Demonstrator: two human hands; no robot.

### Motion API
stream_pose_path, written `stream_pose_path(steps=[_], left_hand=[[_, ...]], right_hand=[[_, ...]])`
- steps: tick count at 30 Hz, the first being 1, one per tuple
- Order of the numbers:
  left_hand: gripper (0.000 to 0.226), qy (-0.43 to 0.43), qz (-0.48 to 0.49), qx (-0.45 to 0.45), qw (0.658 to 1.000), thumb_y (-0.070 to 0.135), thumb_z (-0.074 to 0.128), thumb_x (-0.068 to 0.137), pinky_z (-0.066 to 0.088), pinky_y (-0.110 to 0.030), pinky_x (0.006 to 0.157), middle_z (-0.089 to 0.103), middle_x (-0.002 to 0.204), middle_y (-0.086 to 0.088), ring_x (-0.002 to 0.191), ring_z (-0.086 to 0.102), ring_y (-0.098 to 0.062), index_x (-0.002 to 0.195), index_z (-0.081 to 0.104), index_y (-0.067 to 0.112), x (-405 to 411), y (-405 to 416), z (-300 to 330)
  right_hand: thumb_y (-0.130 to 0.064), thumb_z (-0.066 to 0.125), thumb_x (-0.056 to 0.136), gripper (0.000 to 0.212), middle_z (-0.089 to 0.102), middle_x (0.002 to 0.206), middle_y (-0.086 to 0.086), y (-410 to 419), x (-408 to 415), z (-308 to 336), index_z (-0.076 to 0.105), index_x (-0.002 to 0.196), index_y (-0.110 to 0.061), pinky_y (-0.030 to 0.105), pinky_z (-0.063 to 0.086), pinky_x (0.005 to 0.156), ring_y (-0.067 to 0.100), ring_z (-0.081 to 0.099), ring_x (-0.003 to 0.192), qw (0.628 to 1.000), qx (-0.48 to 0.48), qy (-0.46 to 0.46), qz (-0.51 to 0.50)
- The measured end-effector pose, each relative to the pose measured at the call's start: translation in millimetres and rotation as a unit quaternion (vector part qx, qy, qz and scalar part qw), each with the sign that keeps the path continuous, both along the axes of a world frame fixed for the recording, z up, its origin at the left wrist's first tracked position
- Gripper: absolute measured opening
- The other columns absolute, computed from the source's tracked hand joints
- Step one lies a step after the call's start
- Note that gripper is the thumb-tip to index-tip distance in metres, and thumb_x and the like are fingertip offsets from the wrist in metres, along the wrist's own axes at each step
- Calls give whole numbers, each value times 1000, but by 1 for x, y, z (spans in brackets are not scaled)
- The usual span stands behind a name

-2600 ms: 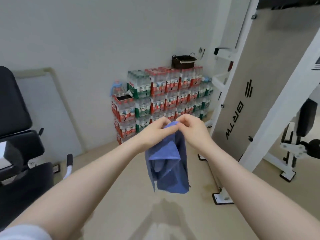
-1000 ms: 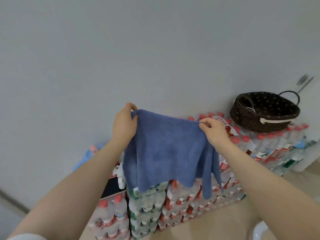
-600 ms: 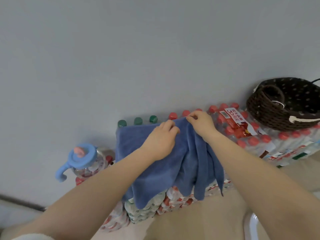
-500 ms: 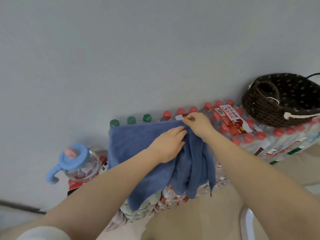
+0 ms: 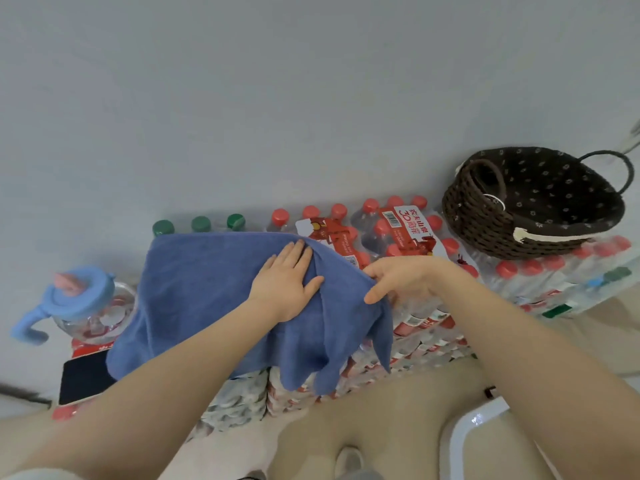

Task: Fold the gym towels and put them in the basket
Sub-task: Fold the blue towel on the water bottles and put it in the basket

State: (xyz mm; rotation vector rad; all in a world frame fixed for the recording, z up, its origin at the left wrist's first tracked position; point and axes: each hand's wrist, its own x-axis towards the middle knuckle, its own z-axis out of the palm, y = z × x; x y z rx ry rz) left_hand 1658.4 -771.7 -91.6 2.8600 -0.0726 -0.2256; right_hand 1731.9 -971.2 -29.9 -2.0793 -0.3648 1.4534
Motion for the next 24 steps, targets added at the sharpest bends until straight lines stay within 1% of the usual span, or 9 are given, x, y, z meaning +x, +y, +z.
stream_pose_path(steps=[2,5,8,9,12,17,20,22,24], left_hand=[[63,4,12,19,1000,47,22,97,5,-35,118,-1,158,0,146,-3,-18,148,0,17,4,-4,2],[63,14,53,21,998,48,21,97,3,-35,119,-3,158,0,146,-5,-19,148,0,18,17,-10,3],[63,16,84,34,996,49,19,97,1,-37,119,-4,158,0,146,-4,-20,148,-2,20,29,-22,3],[63,14,95,41,994,50,18,97,0,-37,119,-3,158,0,146,-4,-20,148,-2,21,33,-26,4],[62,11,135,51,989,51,17,96,-1,-37,118,-2,158,-1,146,-4,-19,148,-2,22,44,-29,3],[64,6,213,31,977,52,19,95,0,-35,118,-5,158,-2,146,-5,-19,148,1,22,55,-28,0],[65,-12,228,-16,973,48,24,96,0,-32,118,-5,158,-3,146,-5,-18,149,3,16,55,-29,0],[60,-39,229,-78,970,39,27,99,2,-28,118,0,158,-3,146,-1,-16,148,7,11,52,-24,5],[51,-76,245,-68,964,25,29,100,9,-28,116,11,157,-5,145,9,-18,147,17,10,44,-12,11]], right_hand=[[-7,57,87,19,66,109,11,-15,14,7,60,106,-7,37,52,83,29,62,101,999,-29,-18,5],[-14,58,86,20,63,102,17,-33,45,18,62,100,0,40,47,85,33,59,103,979,-58,-189,-42],[-17,61,85,20,59,84,15,-38,76,28,63,86,2,31,39,68,29,54,86,916,-129,-379,13],[-16,60,85,17,59,85,14,-36,84,28,64,88,1,30,38,67,28,54,85,890,-152,-429,32],[-4,51,86,22,63,109,16,-26,108,27,65,103,-6,31,44,75,32,59,99,830,-196,-523,22],[1,38,90,28,51,117,15,-10,122,23,57,109,-4,35,39,86,32,49,110,716,-192,-667,69],[-2,39,89,29,47,124,12,-1,112,1,53,114,-7,35,31,97,30,39,117,727,-188,-650,112],[-7,43,89,27,47,126,9,15,101,-10,54,113,-10,34,29,98,30,39,118,752,-107,-636,137],[-16,44,92,27,48,126,6,43,84,-14,55,116,-13,34,30,99,27,41,118,784,9,-602,151]])
